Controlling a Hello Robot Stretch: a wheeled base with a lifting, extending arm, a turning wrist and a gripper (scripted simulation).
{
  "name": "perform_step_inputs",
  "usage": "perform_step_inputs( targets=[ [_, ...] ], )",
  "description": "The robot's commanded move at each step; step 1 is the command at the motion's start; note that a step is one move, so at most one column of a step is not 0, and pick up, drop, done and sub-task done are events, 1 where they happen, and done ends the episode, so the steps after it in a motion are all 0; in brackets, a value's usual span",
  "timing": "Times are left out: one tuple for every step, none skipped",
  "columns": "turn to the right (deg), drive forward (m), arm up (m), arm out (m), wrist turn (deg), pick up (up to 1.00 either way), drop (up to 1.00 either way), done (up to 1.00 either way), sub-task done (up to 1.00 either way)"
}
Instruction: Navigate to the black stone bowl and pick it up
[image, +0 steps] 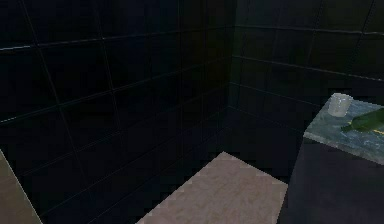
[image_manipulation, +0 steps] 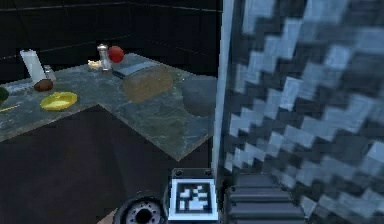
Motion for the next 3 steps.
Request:
perform_step_inputs(
  targets=[
    [0.0,0.0,0.0,0.48,0.0,0.0,0.0,0.0,0.0],
    [0.0,0.0,0.0,0.0,45.0,0.0,0.0,0.0,0.0],
    [0.0,0.0,0.0,0.0,45.0,0.0,0.0,0.0,0.0]
  ],
)
